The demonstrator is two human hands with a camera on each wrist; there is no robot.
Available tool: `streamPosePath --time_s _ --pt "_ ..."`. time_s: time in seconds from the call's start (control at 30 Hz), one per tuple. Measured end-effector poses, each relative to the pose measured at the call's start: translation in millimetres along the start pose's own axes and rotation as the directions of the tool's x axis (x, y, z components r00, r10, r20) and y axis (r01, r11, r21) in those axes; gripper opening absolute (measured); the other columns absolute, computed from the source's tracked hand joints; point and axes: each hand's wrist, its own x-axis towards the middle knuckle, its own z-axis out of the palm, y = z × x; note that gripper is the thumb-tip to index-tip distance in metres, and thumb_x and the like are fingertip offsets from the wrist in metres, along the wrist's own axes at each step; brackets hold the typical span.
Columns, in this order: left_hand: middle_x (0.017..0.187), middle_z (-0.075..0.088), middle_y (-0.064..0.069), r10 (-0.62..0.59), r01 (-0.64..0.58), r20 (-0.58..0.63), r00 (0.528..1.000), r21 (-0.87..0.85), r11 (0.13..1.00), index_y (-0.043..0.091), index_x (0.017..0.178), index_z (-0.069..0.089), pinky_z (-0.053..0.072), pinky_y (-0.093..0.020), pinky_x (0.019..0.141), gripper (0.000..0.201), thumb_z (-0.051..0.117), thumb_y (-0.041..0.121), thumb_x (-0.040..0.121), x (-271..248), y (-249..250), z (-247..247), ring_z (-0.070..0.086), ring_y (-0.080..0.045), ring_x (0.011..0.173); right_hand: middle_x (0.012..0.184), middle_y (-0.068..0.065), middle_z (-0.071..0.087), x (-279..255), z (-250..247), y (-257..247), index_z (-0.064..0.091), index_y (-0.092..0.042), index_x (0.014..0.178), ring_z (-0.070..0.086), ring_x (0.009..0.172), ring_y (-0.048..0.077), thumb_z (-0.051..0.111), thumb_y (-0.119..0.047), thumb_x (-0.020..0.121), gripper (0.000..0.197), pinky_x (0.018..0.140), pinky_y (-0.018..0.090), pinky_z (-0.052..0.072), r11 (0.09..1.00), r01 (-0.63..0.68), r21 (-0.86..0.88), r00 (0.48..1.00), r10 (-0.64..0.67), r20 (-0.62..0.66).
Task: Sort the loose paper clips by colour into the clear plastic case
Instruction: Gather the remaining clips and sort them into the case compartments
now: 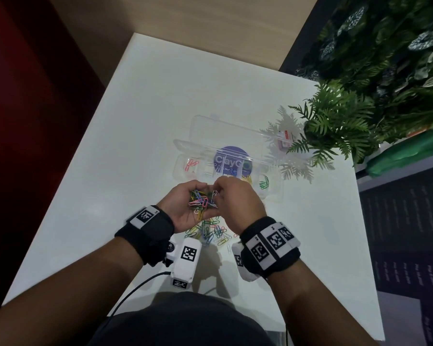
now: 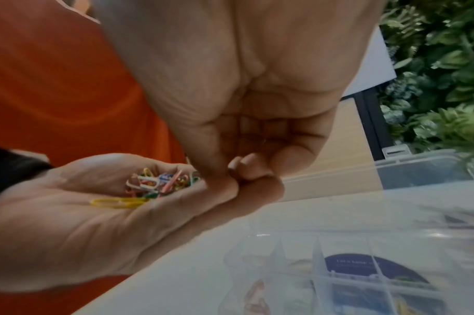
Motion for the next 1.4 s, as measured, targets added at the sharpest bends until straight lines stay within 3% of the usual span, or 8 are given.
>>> streamPosePath --time_s 0.27,0.33,0.47,0.73,0.83,0.93,1.3,1.4 --pt "0.118 0.060 -0.025 -0.019 0.018 -0.016 1.000 -0.055 0.998 -0.010 0.125 0.053 0.052 -0.047 0.088 0.050 0.042 0.017 0.084 -1.0 4.8 0.5 0.064 -0.034 0.093 0.063 -0.011 0.053 -2.0 -16.3 21.4 0.053 -0.018 0.074 0.047 0.058 -0.001 0.064 -0.014 0.082 0.015 0.052 0.009 0.036 0.966 -0.026 0.258 0.998 0.039 -0.044" --pt "0.112 0.063 -0.025 -0.008 0.008 0.005 1.000 -0.065 0.998 -0.010 0.122 0.055 0.054 -0.046 0.086 0.047 0.039 0.017 0.086 -0.4 5.6 1.8 0.068 -0.034 0.088 0.070 -0.011 0.060 -5.4 -12.8 19.0 0.052 -0.017 0.074 0.051 0.061 -0.001 0.064 -0.015 0.083 0.015 0.052 0.009 0.038 0.959 0.006 0.283 0.998 0.013 -0.064" --pt "0.085 0.071 -0.022 0.030 -0.028 0.041 0.999 -0.029 0.999 -0.007 0.082 0.074 0.058 -0.038 0.073 0.054 0.028 0.017 0.095 0.2 4.4 4.2 0.071 -0.029 0.075 0.081 -0.007 0.060 -8.8 4.5 14.1 0.060 -0.026 0.095 0.057 0.077 0.016 0.056 -0.012 0.083 0.019 0.069 0.036 0.051 0.970 0.076 0.233 0.996 -0.064 -0.057" --pt "0.084 0.069 -0.022 0.029 -0.028 0.030 0.999 -0.036 0.999 -0.005 0.085 0.074 0.058 -0.037 0.072 0.051 0.030 0.018 0.095 3.7 3.0 -0.9 0.069 -0.030 0.074 0.094 0.003 0.060 -8.5 10.6 13.5 0.052 -0.025 0.124 0.056 0.089 0.022 0.048 -0.015 0.090 0.036 0.075 0.040 0.049 0.989 0.115 0.094 0.993 -0.112 -0.029" --pt "0.091 0.069 -0.024 0.025 -0.022 0.050 0.998 -0.061 0.998 -0.007 0.094 0.073 0.057 -0.038 0.077 0.047 0.034 0.018 0.090 1.0 4.7 0.9 0.069 -0.030 0.076 0.085 -0.011 0.057 -9.8 6.2 16.1 0.056 -0.033 0.113 0.055 0.083 0.010 0.050 -0.017 0.091 0.028 0.070 0.031 0.047 0.980 0.135 0.146 0.991 -0.131 -0.036" --pt "0.113 0.063 -0.028 0.013 -0.006 0.055 0.998 -0.114 0.993 -0.011 0.117 0.060 0.059 -0.041 0.079 0.046 0.036 0.017 0.089 0.9 8.0 -0.1 0.070 -0.035 0.085 0.064 -0.020 0.047 -8.7 1.8 21.9 0.043 -0.036 0.073 0.050 0.062 -0.008 0.056 -0.015 0.089 0.029 0.052 0.010 0.034 0.964 0.107 0.244 0.992 -0.086 -0.097" --pt "0.115 0.065 -0.026 0.010 -0.011 -0.014 1.000 -0.103 0.995 -0.007 0.110 0.060 0.053 -0.045 0.085 0.038 0.034 0.016 0.095 4.8 19.6 -15.0 0.068 -0.039 0.095 0.061 -0.008 0.049 16.7 5.4 36.3 0.050 -0.014 0.079 0.041 0.050 0.003 0.061 -0.011 0.084 0.012 0.051 0.013 0.035 0.880 -0.003 0.474 0.993 0.058 -0.101" --pt "0.119 0.063 -0.026 0.021 -0.025 -0.042 0.999 -0.096 0.995 -0.007 0.114 0.059 0.052 -0.047 0.087 0.038 0.035 0.017 0.095 4.7 24.6 -23.8 0.066 -0.040 0.101 0.065 -0.005 0.053 38.5 6.8 44.7 0.049 -0.017 0.078 0.047 0.058 0.010 0.062 -0.013 0.084 0.015 0.059 0.025 0.042 0.886 -0.076 0.457 0.985 0.139 -0.105"
